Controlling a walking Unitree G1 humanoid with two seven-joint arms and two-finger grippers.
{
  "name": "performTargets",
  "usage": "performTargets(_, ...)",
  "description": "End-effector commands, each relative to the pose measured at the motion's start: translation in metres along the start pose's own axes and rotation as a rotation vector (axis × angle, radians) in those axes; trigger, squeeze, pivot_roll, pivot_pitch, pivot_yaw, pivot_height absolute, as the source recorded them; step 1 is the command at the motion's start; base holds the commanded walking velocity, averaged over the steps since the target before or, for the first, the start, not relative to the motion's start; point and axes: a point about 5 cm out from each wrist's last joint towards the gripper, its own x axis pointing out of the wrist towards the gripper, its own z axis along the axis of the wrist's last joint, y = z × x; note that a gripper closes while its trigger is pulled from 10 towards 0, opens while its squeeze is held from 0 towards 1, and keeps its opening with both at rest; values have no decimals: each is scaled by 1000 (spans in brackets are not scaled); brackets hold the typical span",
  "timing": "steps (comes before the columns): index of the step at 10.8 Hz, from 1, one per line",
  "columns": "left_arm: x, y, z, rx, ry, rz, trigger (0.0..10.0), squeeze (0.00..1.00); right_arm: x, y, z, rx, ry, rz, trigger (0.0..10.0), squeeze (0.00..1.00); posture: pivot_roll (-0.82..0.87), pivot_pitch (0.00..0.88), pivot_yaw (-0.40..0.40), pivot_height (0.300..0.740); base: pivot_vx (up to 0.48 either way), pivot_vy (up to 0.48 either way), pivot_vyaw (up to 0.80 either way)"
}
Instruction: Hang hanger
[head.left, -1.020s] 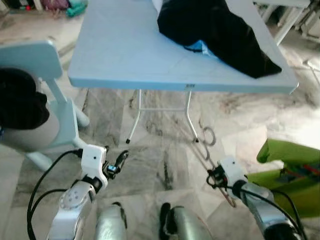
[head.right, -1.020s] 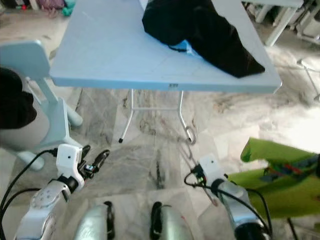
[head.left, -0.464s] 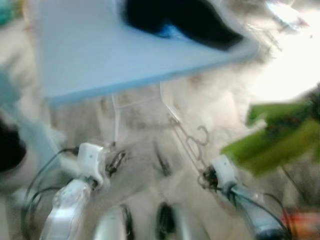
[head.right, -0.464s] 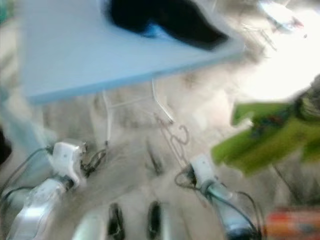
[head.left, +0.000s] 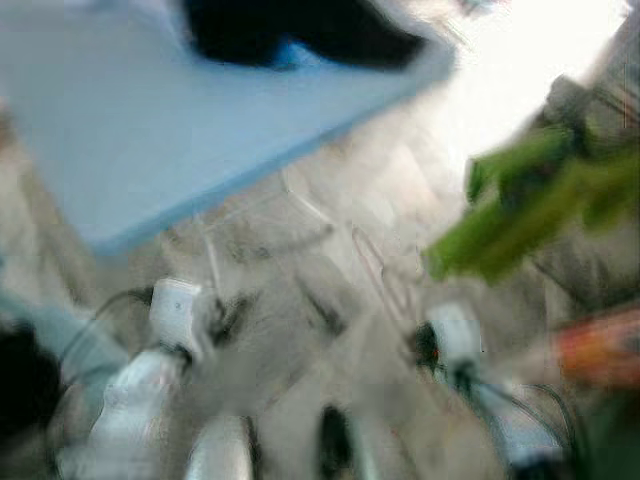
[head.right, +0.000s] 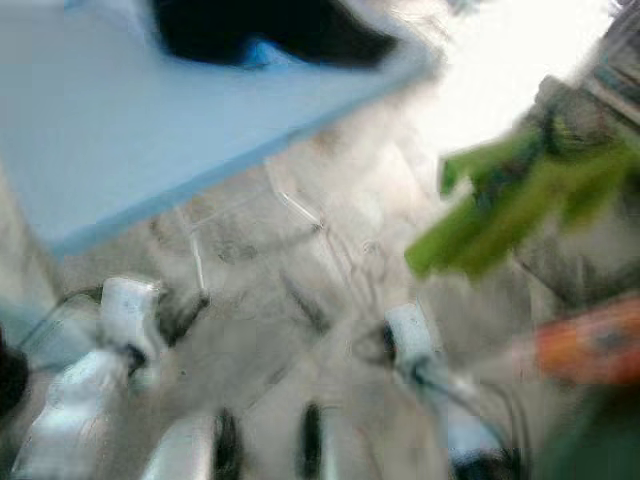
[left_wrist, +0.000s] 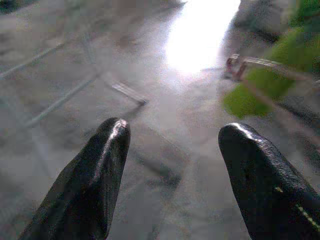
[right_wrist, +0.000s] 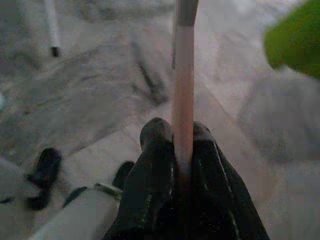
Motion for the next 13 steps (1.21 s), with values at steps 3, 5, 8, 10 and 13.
performTargets(3,-7,5,-4,48,10,6,10000,0,1,2,-4,116,-21,-58,10000,0,24,221,-52,740,0,106,-729)
performTargets(5,-6,5,-3,58,-3,-19,10000,0,2,7,-2,195,-81,-125,10000,0,15,221,14,740,0,0,-206)
performTargets(8,6,13,5,83,-30,-59,10000,0,-8,17,-7,210,-90,-195,10000,0,-21,219,-9,740,220,0,-673)
performTargets(10,5,16,6,68,-44,-38,10000,0,-3,19,-2,183,-104,-198,10000,0,-23,224,-29,740,441,0,-800)
performTargets(13,-2,12,-5,59,-26,-40,10000,0,-5,-3,7,254,-138,-362,10000,0,-9,198,-42,740,460,0,-800)
